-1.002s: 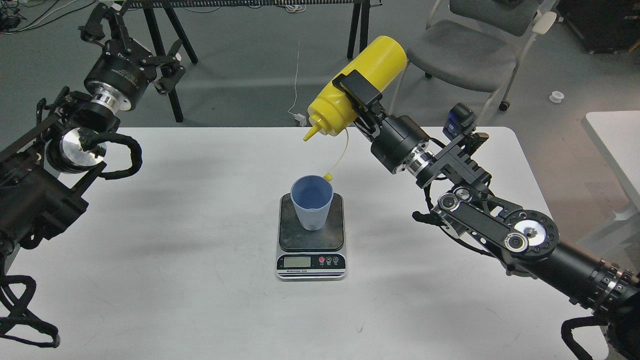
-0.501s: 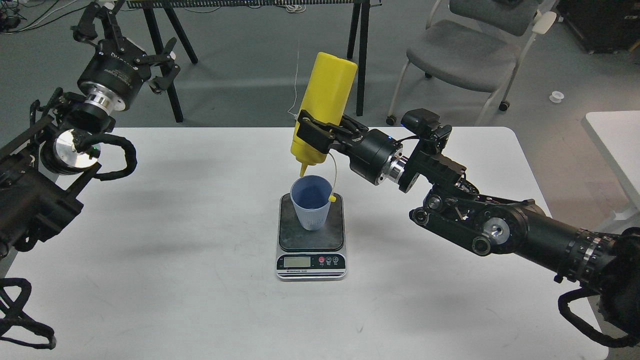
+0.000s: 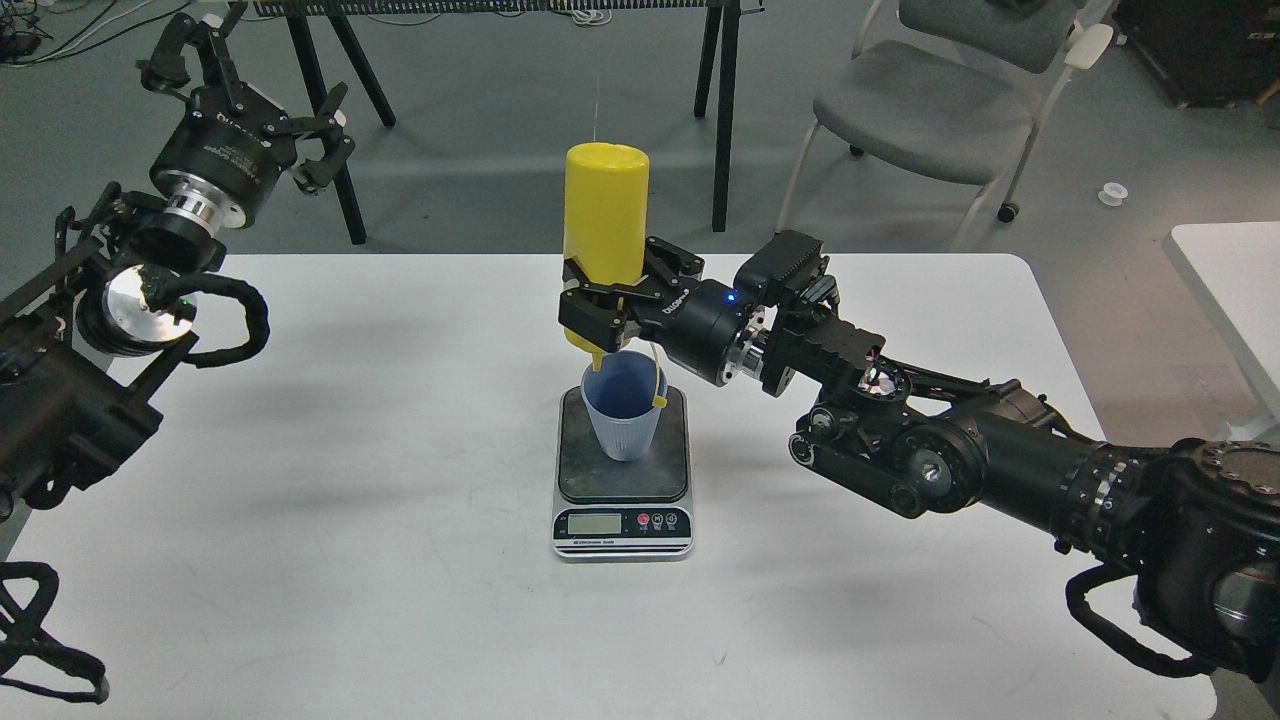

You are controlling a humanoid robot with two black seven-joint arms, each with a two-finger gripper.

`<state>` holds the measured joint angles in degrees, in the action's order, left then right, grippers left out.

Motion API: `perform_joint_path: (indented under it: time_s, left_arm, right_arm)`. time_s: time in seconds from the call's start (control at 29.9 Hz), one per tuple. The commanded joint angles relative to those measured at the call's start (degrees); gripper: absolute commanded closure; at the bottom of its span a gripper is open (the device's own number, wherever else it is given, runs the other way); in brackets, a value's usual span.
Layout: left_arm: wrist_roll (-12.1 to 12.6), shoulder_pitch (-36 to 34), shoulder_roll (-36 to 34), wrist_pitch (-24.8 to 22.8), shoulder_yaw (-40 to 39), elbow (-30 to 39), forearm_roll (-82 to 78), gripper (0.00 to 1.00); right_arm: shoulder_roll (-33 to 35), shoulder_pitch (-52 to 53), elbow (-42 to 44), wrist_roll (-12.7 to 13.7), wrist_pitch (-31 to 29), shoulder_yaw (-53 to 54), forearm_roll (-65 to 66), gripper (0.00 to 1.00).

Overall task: Pour seasoning into cup on scale with both arms
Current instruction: 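Hold the bottle inverted above the cup with the right gripper, then raise the bottle upright and carry it back with the right gripper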

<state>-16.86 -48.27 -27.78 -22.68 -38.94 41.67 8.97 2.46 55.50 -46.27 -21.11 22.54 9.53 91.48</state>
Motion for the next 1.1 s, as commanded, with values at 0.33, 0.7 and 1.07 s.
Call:
perform_joint_path:
  time_s: [0.33, 0.7, 1.07]
  left_arm:
    - [0.0, 0.0, 0.3, 0.0, 0.0, 0.0, 0.0, 0.01]
    - [0.2, -0.1, 0.5, 0.2, 0.0, 0.0, -0.1, 0.01]
    - [0.3, -0.2, 1.0, 0.3, -0.1, 0.1, 0.2, 0.01]
  right_arm:
    - [3.8, 0.0, -1.7, -1.2, 0.3, -1.5, 2.2, 0.64]
    - [15.3, -0.7, -15.3, -0.9, -0.8, 5.2, -22.7, 0.65]
    - [27.2, -15.8, -31.9, -1.1, -3.8, 21.3, -62.5, 0.65]
